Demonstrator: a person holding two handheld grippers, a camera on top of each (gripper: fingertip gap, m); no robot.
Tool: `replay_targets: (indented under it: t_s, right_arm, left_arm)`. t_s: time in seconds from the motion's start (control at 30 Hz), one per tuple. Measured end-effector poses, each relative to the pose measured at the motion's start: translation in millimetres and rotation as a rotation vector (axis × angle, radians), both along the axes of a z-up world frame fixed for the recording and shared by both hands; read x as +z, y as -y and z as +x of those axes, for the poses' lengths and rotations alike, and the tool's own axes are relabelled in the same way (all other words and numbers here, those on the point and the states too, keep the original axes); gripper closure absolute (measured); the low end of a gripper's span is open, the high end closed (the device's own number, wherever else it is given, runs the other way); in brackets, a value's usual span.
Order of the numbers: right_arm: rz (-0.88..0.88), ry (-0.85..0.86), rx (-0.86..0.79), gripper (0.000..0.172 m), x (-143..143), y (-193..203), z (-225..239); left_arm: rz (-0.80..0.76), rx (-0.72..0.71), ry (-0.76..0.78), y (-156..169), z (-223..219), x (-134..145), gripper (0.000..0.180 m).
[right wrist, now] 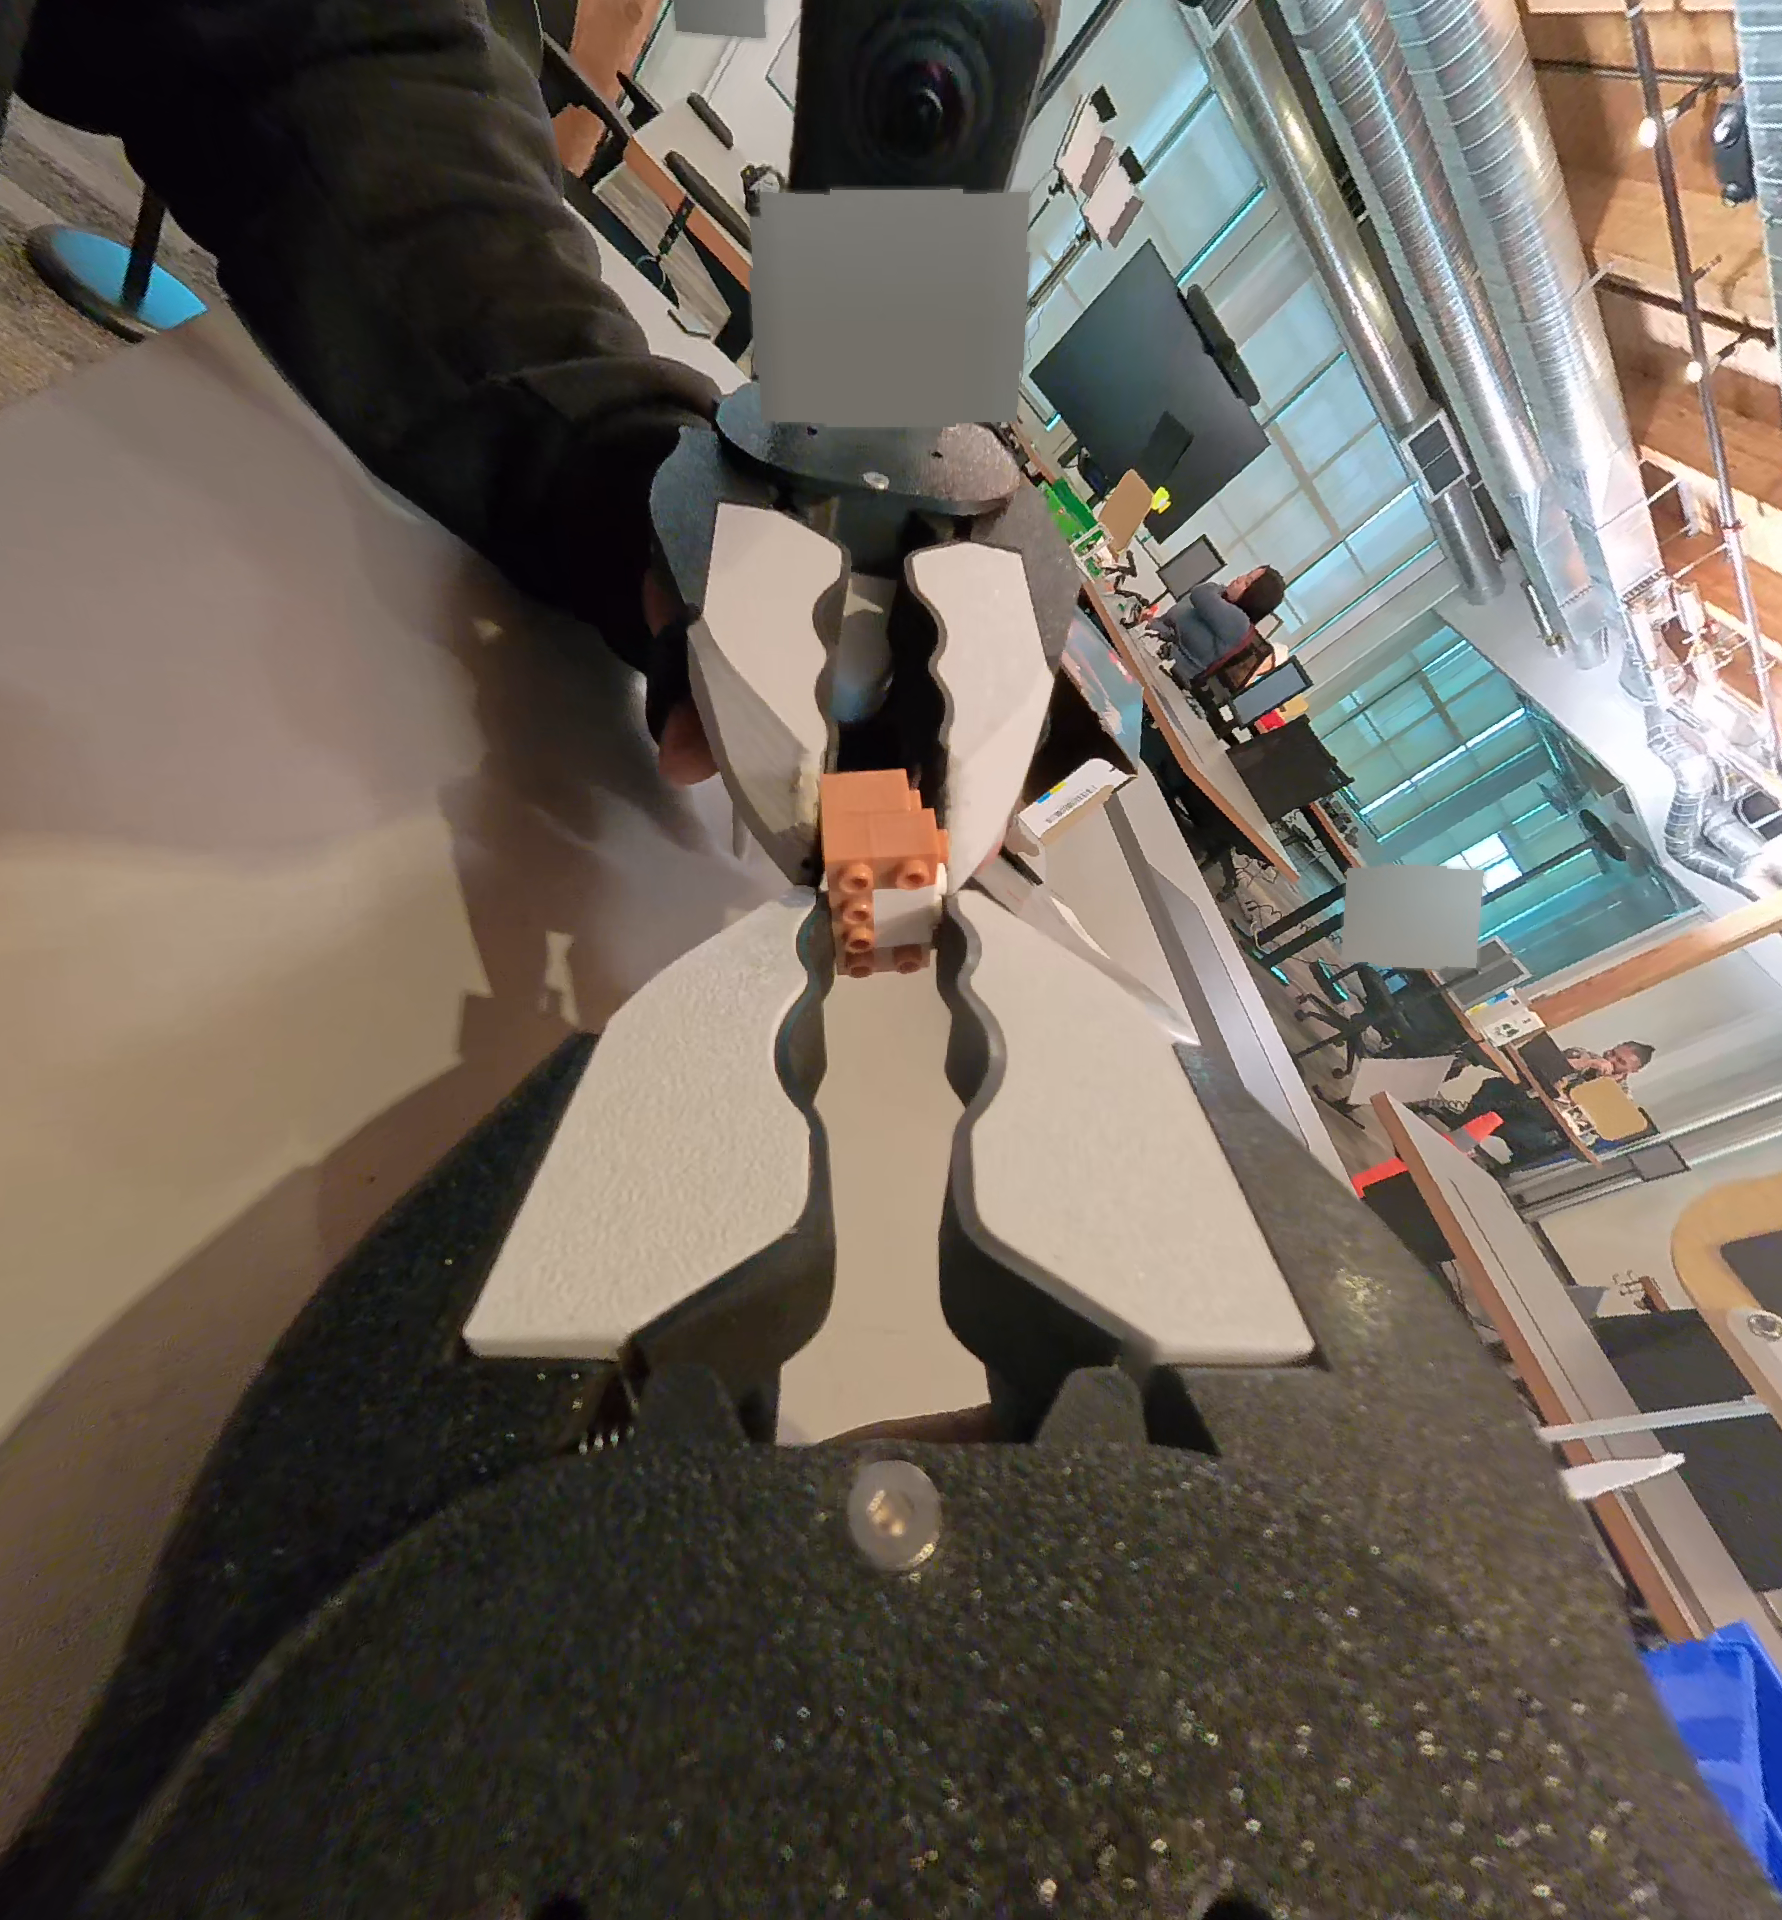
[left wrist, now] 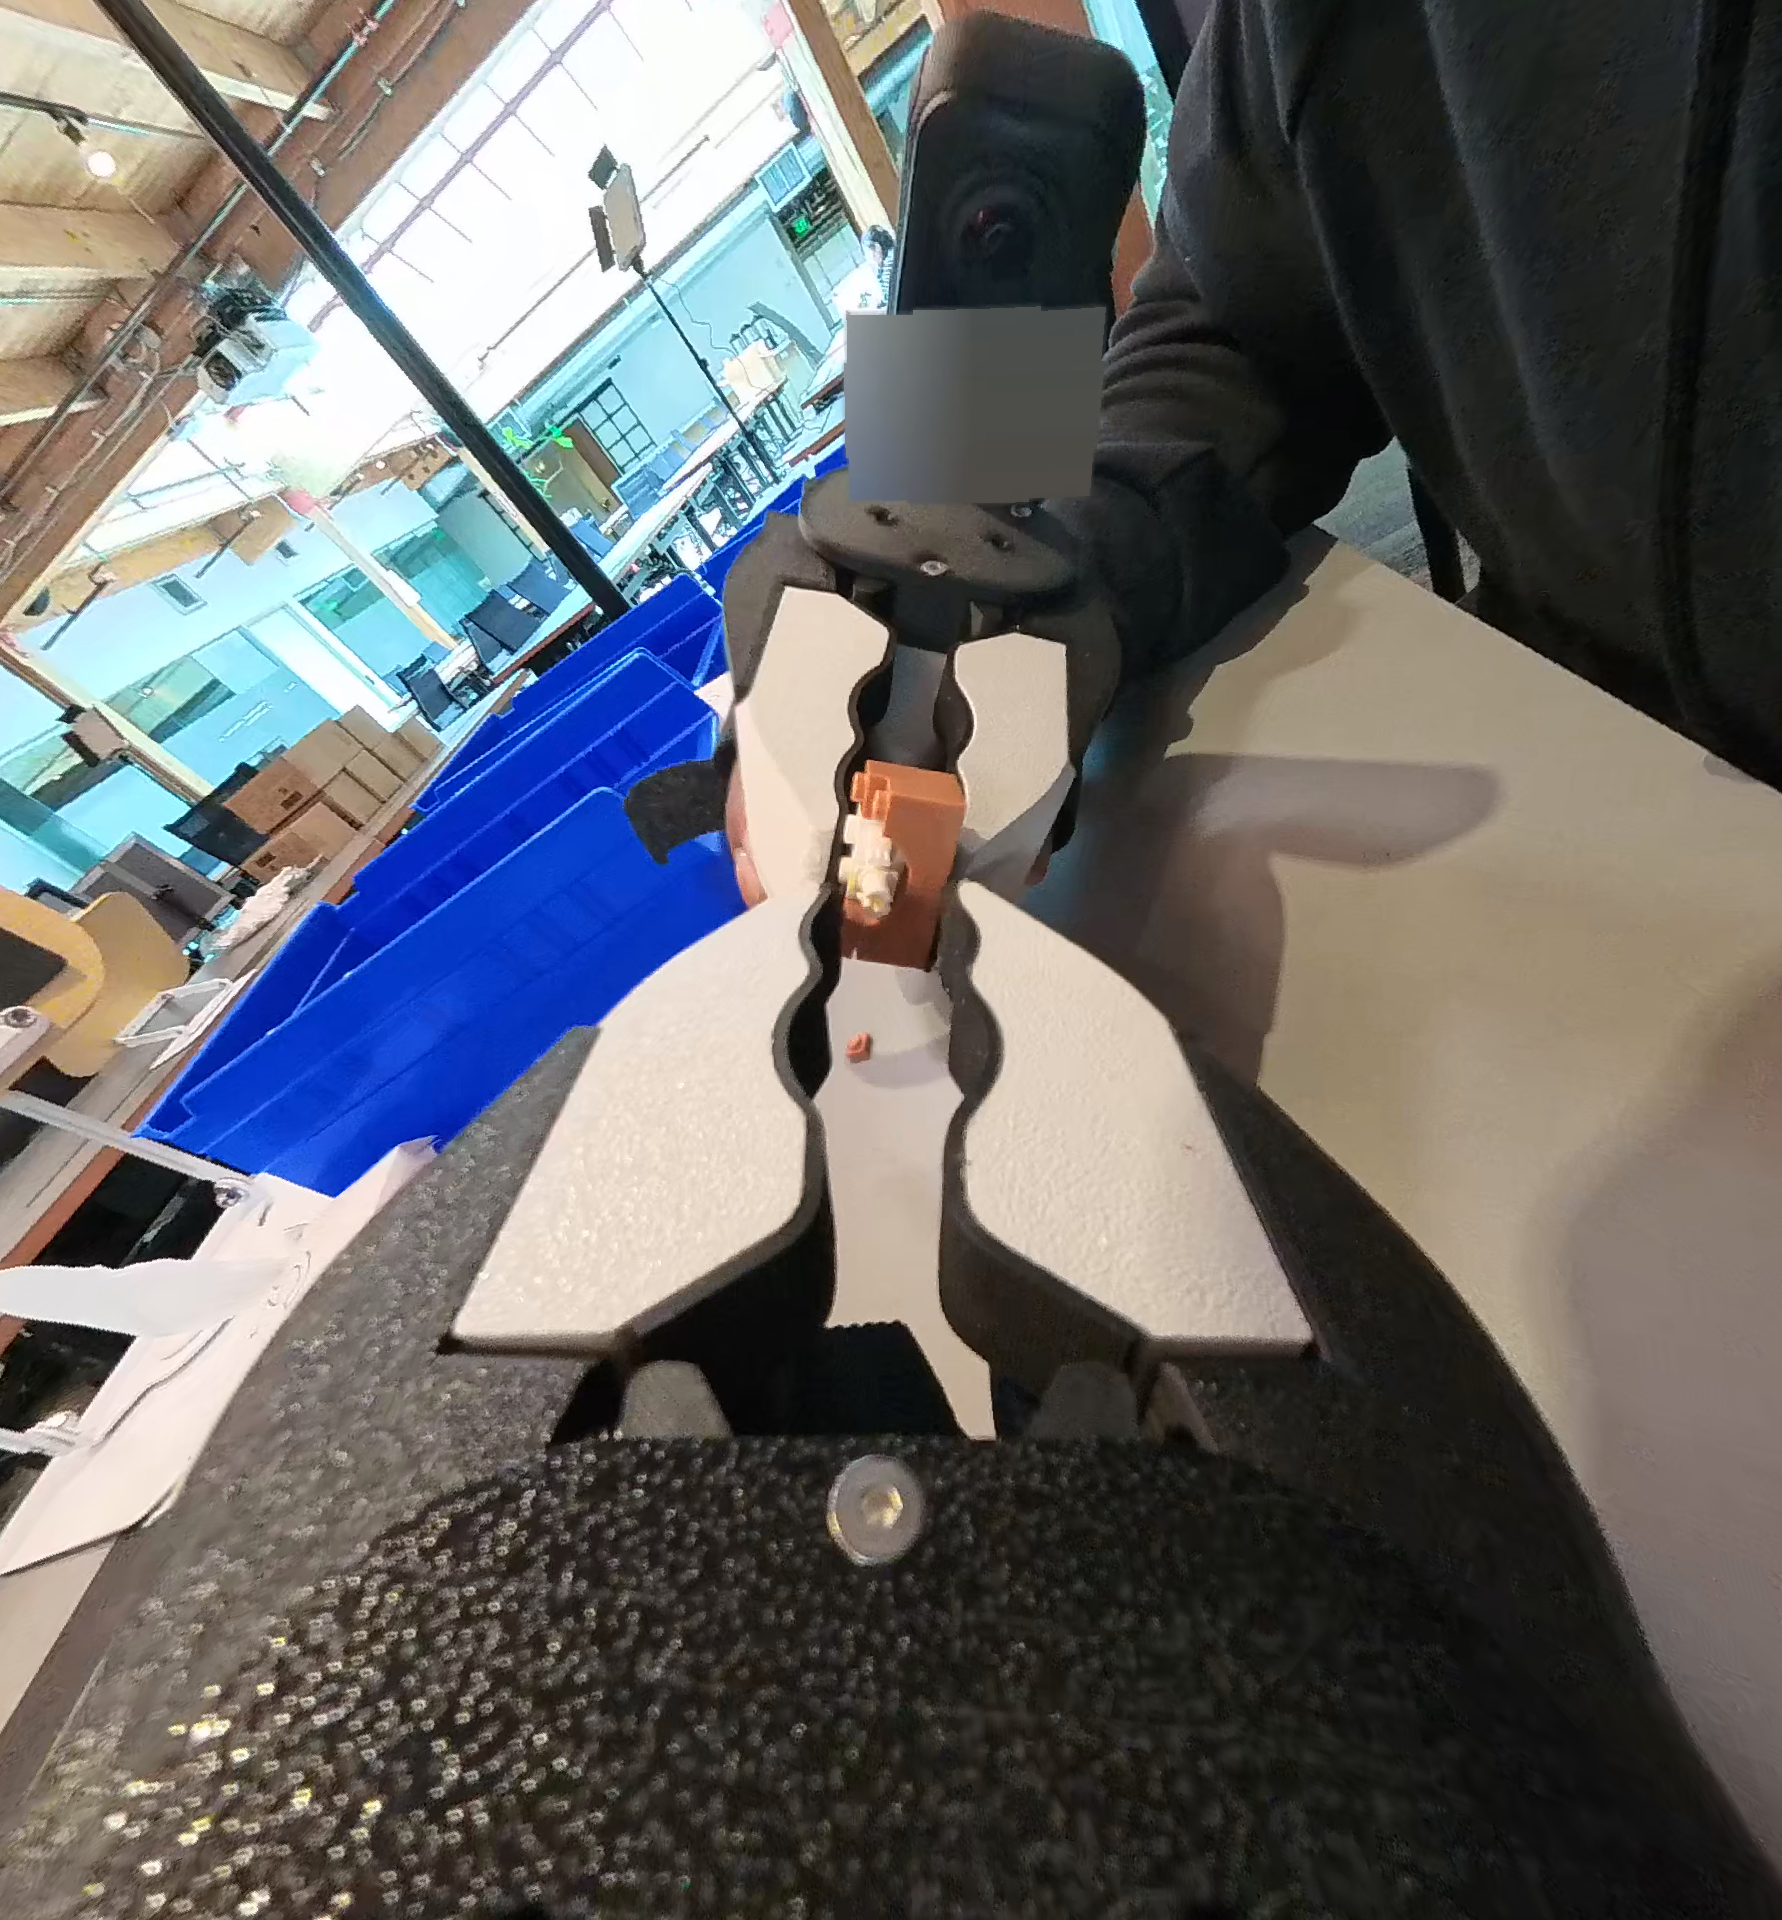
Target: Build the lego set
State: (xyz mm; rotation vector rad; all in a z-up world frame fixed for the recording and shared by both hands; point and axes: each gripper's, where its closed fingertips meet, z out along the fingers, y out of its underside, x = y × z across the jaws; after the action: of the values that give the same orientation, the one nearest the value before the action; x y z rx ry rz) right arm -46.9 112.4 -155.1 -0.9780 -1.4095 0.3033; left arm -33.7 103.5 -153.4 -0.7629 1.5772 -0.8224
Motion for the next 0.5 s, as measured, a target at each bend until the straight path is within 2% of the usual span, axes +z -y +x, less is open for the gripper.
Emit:
replay_targets:
  t_s: [0.2,0.3,0.5]
  right_arm:
    - [0.007,-0.004,0.0,0.153,1,0,0]
    - [0.003,-0.041,-0.008,0.153,6,-3,2]
    - [-0.037,-0.114,-0.012,0.153,14,-8,6]
  left_arm:
    - [-0.009,-0.013,-0.002,0,0,0,0.162]
    - [-0.065,-0.021,0.048,0,-1,6,0.162]
    - [-0.063,0.029,0.076,-8,-1,10,0.149]
